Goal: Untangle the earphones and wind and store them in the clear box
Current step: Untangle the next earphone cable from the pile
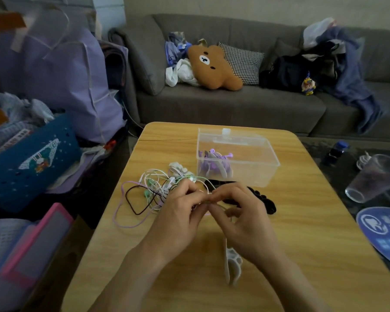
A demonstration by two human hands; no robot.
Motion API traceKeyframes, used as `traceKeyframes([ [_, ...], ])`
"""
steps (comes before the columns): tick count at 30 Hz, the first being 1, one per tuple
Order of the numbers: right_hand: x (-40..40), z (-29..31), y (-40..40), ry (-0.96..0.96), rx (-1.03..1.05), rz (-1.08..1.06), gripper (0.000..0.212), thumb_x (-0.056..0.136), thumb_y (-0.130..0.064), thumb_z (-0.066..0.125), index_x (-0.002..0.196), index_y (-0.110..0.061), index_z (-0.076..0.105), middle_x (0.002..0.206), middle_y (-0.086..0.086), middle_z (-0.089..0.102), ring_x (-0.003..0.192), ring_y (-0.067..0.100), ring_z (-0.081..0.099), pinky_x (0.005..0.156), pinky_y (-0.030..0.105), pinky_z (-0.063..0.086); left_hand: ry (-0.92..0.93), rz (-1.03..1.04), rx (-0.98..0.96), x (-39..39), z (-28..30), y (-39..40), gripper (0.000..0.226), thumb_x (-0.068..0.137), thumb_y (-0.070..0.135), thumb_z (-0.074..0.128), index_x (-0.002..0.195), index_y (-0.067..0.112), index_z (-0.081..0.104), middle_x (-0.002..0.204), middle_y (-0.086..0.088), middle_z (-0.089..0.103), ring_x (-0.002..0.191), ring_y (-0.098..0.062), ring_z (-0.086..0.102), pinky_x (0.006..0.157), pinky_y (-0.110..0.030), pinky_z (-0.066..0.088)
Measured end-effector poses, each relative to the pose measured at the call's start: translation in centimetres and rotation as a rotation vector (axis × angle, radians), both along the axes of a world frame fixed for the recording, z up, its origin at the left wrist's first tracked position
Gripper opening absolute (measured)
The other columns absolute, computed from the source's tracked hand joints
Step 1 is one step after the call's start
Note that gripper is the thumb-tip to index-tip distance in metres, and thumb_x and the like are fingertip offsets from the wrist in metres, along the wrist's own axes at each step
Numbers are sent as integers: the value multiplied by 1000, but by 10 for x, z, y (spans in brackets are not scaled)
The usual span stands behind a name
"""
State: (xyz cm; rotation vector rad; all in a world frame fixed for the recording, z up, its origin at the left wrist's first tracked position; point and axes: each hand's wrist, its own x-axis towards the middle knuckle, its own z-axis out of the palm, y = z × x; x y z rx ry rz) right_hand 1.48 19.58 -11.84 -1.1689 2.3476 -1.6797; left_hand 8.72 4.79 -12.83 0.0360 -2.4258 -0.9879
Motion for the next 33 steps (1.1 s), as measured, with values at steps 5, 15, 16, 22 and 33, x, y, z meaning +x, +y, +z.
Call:
traceKeyframes([
  [5,-16,4,13,-23,154,-49,19,84,-29,79,83,-43,67,78,-11,66,62,12,56,58,27,48,27,83,46,3,11,-1,31,83,5,76,109,22,70,92,9,51,85,-7,58,75,-6,42],
  [15,-32,7,22,34,293,-129,10,87,-27,76,85,-35,71,85,-14,63,84,-4,60,68,8,41,39,49,-77,2,3,-8,17,78,31,74,95,32,75,92,20,64,95,8,54,86,-40,42],
  [16,-31,6,21,39,301,-124,13,89,-27,74,84,-37,67,85,-14,62,84,-4,59,68,8,41,91,81,-109,0,3,-7,18,79,25,74,96,29,76,92,19,62,93,9,51,83,-40,43],
  [22,-23,7,18,-108,202,-52,12,100,-27,58,89,-26,61,76,-4,66,61,8,55,57,27,46,331,193,-185,0,8,-4,7,83,19,75,89,17,78,91,8,67,91,-7,59,78,-43,48],
  [33,-13,7,8,-437,13,-6,12,105,-21,48,97,-13,52,77,7,76,57,21,67,51,27,44,47,52,-27,6,7,5,19,86,47,62,84,28,60,91,20,56,96,0,52,85,-23,39],
])
